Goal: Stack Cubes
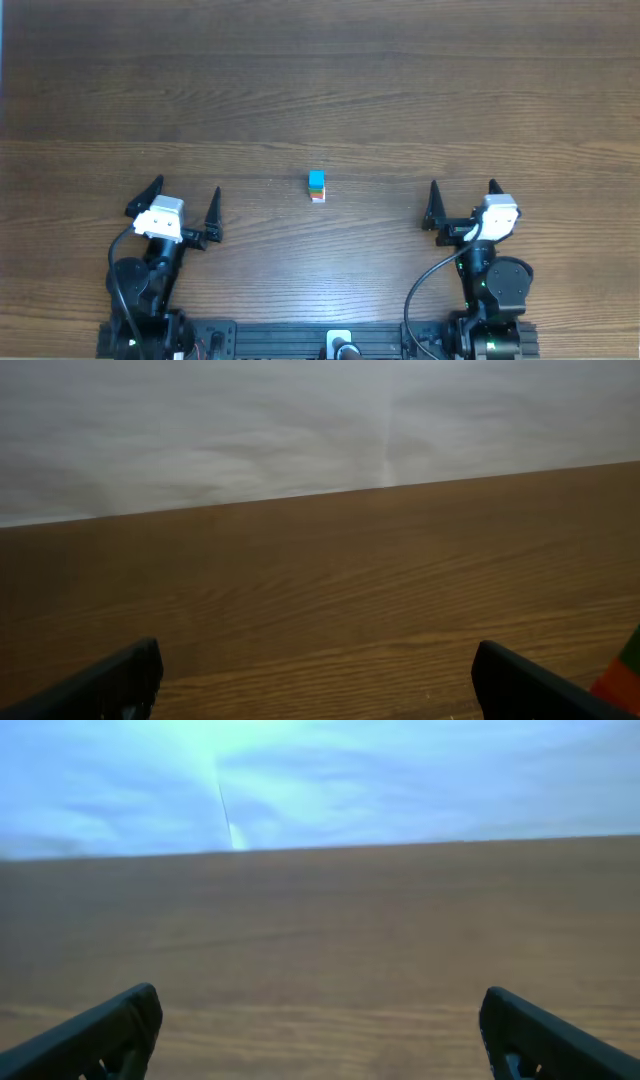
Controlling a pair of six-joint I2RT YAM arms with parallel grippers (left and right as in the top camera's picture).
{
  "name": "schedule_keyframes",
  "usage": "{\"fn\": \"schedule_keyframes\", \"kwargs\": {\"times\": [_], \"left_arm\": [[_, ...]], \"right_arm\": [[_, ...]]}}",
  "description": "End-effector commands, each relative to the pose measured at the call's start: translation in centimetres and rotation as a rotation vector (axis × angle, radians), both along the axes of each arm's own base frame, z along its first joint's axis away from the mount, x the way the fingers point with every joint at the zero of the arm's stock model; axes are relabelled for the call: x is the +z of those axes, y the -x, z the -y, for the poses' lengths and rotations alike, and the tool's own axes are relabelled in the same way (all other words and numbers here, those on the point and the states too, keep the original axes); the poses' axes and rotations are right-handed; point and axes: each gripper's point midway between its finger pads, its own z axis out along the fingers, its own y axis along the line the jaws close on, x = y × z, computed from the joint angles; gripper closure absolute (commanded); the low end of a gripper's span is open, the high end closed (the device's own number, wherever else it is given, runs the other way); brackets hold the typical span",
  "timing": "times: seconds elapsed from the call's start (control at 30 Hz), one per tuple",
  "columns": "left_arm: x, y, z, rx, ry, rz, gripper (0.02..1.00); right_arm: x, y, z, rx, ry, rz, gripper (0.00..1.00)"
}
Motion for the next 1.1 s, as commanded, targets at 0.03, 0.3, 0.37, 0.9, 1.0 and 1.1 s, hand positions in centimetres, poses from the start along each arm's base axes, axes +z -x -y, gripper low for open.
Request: {"fn": "schedule_keyframes", "kwargs": {"times": [0.03, 0.3, 0.37, 0.9, 1.0, 1.1], "left_arm": [[-0.18, 0.04, 0.21, -0.012, -0.014, 0.001, 0.018], [-0.18, 0.04, 0.22, -0.012, -0.014, 0.001, 0.020], [-0.18, 0.04, 0.21, -0.012, -0.014, 0.001, 0.018], [-0.17, 0.04, 0.22, -0.012, -0.014, 0.001, 0.018], [-0.18, 0.04, 0.21, -0.012, -0.014, 0.001, 0.018], [-0.17, 0.04, 0.22, -0.012, -0.014, 0.001, 0.018]], "right_arm": [[-0.36, -0.03, -0.10, 0.013, 0.069, 0.006, 0.007], [-0.40, -0.05, 0.56, -0.021, 0.072, 0.003, 0.009], [-0.39, -0.05, 0.56, -0.021, 0.072, 0.003, 0.009], [-0.39, -0.05, 0.56, -0.021, 0.072, 0.003, 0.009], [-0.39, -0.05, 0.56, -0.021, 0.072, 0.003, 0.007], [-0.39, -0.05, 0.57, -0.022, 0.072, 0.003, 0.009]]}}
